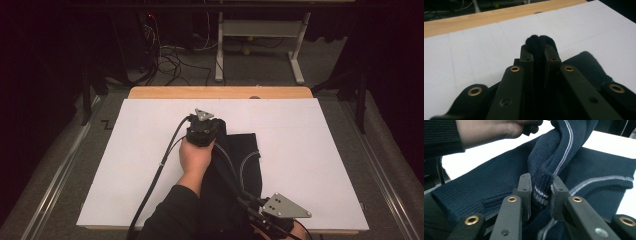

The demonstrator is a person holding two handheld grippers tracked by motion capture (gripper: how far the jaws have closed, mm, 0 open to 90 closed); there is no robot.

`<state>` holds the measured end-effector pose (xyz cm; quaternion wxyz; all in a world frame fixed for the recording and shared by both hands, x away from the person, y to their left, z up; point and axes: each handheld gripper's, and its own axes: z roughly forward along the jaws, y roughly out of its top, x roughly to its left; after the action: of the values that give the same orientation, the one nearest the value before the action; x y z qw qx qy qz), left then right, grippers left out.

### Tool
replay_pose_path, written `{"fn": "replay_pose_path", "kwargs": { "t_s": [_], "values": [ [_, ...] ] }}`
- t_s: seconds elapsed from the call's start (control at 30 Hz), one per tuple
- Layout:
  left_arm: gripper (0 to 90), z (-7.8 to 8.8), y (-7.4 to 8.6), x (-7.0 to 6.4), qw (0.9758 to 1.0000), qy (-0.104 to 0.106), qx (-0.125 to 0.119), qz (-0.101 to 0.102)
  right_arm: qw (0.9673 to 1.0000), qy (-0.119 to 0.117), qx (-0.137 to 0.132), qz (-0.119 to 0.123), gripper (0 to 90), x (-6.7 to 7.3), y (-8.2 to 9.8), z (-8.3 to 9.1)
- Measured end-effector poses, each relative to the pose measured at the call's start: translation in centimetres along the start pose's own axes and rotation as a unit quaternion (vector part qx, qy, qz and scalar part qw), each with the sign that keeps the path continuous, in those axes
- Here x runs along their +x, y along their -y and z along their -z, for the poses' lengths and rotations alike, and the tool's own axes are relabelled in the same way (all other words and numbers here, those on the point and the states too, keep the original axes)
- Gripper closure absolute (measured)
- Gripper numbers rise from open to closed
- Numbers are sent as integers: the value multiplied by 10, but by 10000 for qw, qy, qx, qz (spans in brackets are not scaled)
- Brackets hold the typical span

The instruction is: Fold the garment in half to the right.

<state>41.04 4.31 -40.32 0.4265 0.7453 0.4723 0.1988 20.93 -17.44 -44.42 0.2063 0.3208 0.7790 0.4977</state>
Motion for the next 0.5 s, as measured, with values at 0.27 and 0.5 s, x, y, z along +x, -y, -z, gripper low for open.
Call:
{"fn": "replay_pose_path", "kwargs": {
  "t_s": [0.27, 0.5],
  "values": [
    [748, -14, 4, -18, 9997, 229, -6, 10, 9999, 43, 29, -120, 747, -4, 11, 9],
    [735, -26, 7, -28, 9994, 342, 54, -50, 9998, 77, 120, -110, 739, -3, 17, 13]
  ]
}}
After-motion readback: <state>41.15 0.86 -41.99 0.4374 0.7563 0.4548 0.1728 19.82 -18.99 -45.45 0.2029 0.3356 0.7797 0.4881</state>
